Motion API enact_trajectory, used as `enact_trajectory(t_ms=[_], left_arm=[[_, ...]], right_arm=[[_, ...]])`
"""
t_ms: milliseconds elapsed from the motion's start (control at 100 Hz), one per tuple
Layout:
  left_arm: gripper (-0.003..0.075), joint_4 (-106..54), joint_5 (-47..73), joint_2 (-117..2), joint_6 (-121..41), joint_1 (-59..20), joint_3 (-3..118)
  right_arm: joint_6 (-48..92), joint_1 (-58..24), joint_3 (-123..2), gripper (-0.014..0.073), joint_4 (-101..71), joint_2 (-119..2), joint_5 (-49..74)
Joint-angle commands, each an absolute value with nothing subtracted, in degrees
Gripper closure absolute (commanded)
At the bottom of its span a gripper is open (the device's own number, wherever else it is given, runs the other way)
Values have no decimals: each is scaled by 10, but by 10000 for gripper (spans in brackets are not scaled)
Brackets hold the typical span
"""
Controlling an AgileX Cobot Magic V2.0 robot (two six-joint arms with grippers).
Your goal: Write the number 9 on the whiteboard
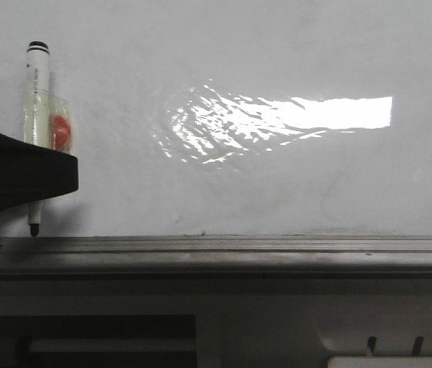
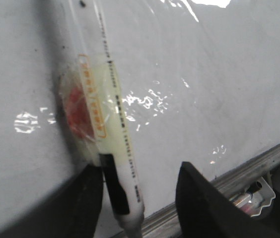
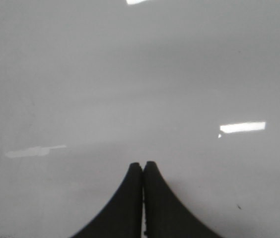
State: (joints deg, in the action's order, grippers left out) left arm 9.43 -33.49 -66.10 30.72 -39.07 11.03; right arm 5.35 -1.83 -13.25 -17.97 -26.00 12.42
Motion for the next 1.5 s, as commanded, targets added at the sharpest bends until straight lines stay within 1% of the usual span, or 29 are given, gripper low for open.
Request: enact_trajectory(t_ms=[0, 160, 240, 320, 480, 550, 570, 590, 610, 640, 660, 670, 720, 760, 970, 1250, 1490], left_arm=[[497, 34, -355, -668, 315, -391, 125], [743, 24, -357, -669, 315, -391, 125], [740, 42, -359, -669, 315, -391, 125], [740, 86, -380, -669, 315, -391, 125], [741, 188, -418, -669, 315, -391, 126], [741, 249, -419, -669, 315, -391, 130], [741, 273, -419, -666, 315, -391, 130], [741, 284, -419, -665, 315, -391, 131], [741, 298, -419, -662, 315, -391, 131], [741, 318, -419, -657, 315, -391, 131], [741, 335, -419, -654, 312, -391, 131], [741, 347, -419, -652, 312, -391, 131], [741, 380, -418, -641, 310, -391, 131], [741, 396, -418, -631, 310, -391, 131], [741, 430, -412, -591, 284, -391, 131], [741, 433, -418, -591, 278, -391, 131], [740, 437, -418, -591, 278, -391, 131]], right_arm=[[55, -19, -153, 663, -182, -266, 89], [55, -70, -156, 663, -182, -276, 111], [55, -116, -168, 663, -182, -290, 130], [67, -182, -191, 663, -173, -308, 145], [84, -311, -277, 655, -171, -383, 199], [94, -362, -323, 594, -171, -432, 227], [94, -377, -342, 548, -171, -452, 235], [94, -386, -352, 522, -171, -462, 239], [94, -404, -366, 465, -171, -476, 245], [94, -420, -384, 423, -170, -496, 250], [94, -431, -401, 370, -169, -511, 252], [94, -434, -401, 370, -169, -516, 253], [94, -453, -429, 295, -169, -548, 256], [94, -466, -451, 275, -169, -572, 262], [94, -497, -542, 276, -173, -648, 295], [94, -504, -578, 279, -207, -667, 295], [94, -504, -594, 397, -228, -702, 302]])
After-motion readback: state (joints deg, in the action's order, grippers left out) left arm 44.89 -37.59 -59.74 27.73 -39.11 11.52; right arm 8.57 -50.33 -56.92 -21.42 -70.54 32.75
